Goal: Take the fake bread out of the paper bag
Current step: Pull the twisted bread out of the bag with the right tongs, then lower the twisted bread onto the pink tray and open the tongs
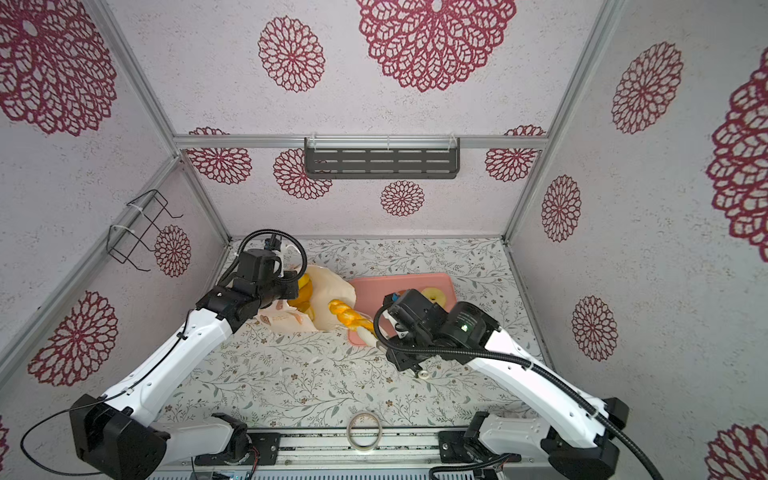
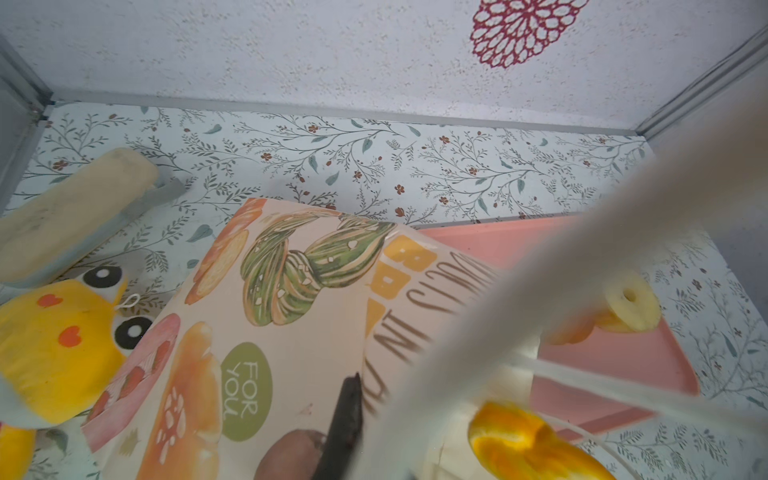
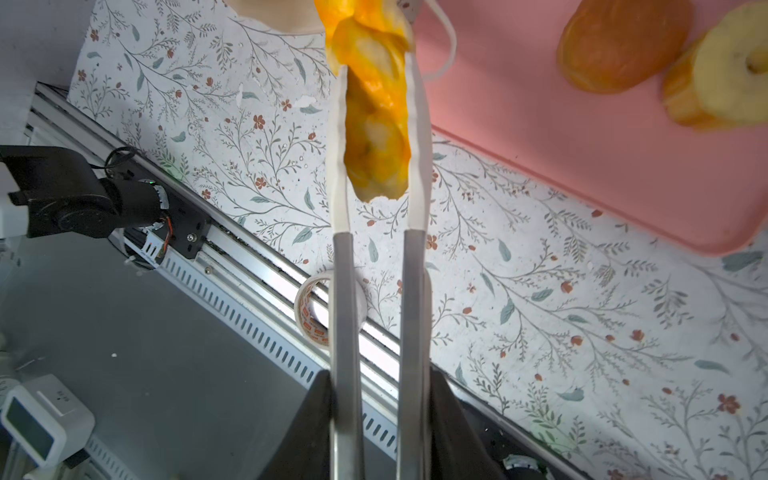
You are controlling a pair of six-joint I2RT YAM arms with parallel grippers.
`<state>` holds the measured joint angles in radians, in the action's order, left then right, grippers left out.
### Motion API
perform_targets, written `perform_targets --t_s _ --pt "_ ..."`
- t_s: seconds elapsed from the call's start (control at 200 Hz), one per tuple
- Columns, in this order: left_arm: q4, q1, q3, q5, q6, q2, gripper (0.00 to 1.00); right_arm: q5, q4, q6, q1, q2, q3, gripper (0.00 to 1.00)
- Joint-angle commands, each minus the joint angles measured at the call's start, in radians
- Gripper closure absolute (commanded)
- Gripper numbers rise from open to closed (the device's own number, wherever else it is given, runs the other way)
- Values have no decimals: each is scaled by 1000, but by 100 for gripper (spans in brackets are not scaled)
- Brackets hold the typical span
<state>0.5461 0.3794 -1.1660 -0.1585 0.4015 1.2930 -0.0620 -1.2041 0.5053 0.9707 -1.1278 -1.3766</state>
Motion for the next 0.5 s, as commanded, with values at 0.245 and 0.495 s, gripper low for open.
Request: perform_targets --t_s 0.245,0.495 --pt "65 -45 -31 -78 63 -1 100 227 201 265 -10 201 42 100" --pt "66 -63 -20 -59 39 -54 100 197 397 289 -163 118 143 100"
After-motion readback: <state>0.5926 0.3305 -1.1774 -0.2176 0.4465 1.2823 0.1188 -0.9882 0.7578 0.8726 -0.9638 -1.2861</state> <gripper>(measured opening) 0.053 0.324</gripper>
